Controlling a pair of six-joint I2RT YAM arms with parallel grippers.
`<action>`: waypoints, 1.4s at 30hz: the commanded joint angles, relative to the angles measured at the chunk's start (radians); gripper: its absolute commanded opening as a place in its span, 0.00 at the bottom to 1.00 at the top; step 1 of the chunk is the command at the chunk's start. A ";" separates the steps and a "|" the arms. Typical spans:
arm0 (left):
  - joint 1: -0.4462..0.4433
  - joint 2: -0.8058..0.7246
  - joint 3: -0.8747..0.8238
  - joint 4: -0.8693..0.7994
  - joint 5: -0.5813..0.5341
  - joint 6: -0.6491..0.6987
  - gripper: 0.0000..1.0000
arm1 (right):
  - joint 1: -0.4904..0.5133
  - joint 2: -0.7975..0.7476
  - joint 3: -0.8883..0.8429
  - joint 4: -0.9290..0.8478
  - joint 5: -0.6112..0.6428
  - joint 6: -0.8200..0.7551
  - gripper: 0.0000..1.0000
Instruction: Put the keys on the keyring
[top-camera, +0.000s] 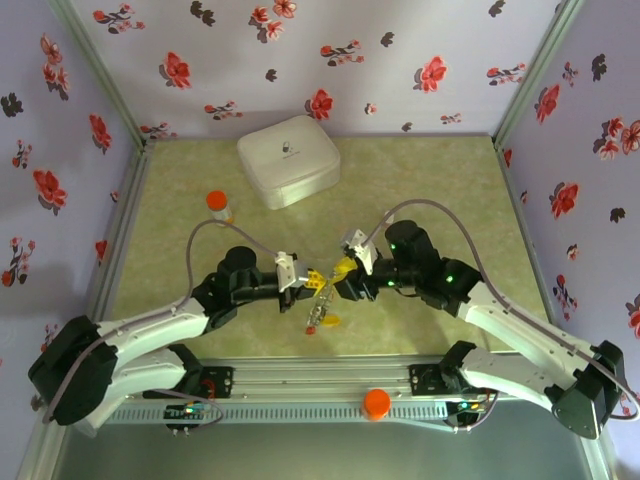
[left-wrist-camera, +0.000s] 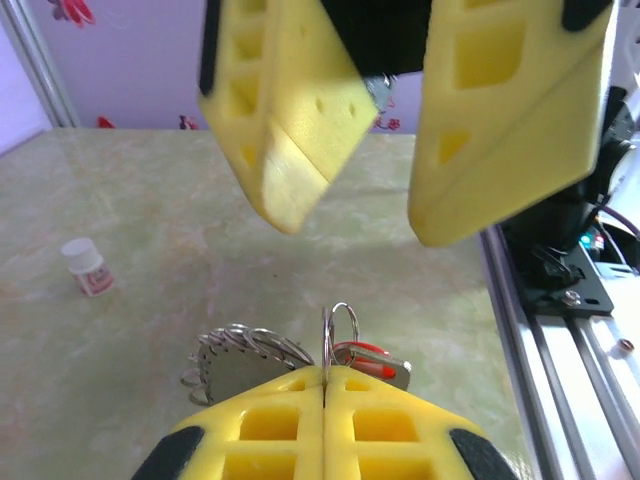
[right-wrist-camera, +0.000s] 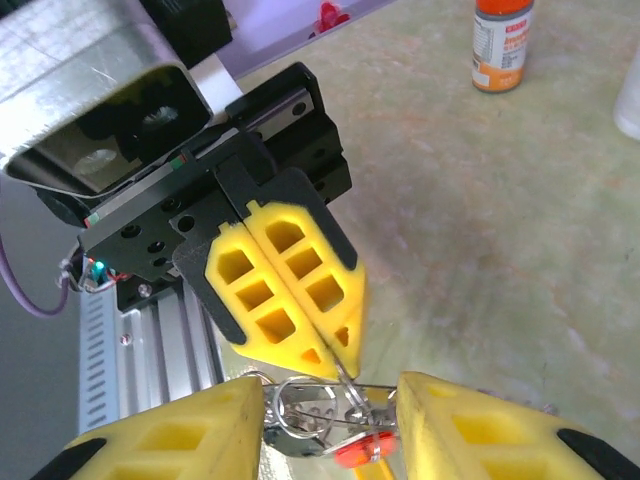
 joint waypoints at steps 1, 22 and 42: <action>-0.008 0.012 -0.005 0.131 -0.042 -0.028 0.00 | 0.006 -0.023 -0.032 0.018 0.006 0.038 0.40; -0.020 0.036 -0.022 0.195 0.106 -0.026 0.00 | 0.040 -0.077 -0.139 0.142 0.046 -0.262 0.31; -0.020 0.022 -0.007 0.116 0.076 -0.023 0.34 | 0.063 -0.021 -0.025 -0.041 0.022 -0.361 0.00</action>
